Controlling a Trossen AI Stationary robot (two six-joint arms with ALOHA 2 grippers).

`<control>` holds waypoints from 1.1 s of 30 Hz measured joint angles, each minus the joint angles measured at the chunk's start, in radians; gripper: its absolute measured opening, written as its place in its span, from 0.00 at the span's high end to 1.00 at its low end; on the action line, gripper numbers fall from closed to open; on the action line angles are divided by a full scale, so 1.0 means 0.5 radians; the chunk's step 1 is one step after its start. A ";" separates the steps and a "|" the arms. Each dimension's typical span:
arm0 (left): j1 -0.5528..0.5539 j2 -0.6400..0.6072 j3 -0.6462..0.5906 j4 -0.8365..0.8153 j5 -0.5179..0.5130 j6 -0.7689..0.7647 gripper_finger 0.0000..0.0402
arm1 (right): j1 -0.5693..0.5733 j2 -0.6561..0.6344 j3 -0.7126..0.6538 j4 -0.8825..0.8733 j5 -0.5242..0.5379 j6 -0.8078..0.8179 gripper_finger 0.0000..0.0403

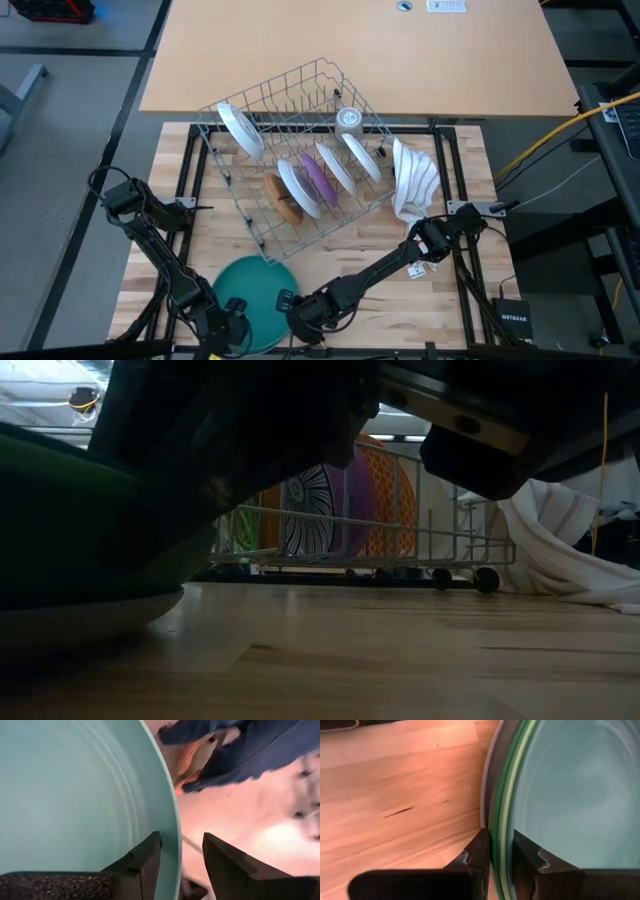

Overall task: Sort dishes
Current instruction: Put the blue plate into the dish rack

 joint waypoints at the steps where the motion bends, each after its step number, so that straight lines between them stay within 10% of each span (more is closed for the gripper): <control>1: 0.000 0.000 0.000 -0.046 -0.003 0.040 0.65 | -0.001 0.000 0.000 0.000 -0.004 0.005 0.87; 26: -0.005 0.001 -0.004 -0.428 -0.382 0.589 0.66 | -0.004 -0.011 0.004 -0.047 -0.134 0.026 0.87; 33: -0.006 -0.002 0.000 -0.426 -0.404 0.612 0.86 | -0.003 -0.011 0.004 -0.050 -0.140 0.026 0.84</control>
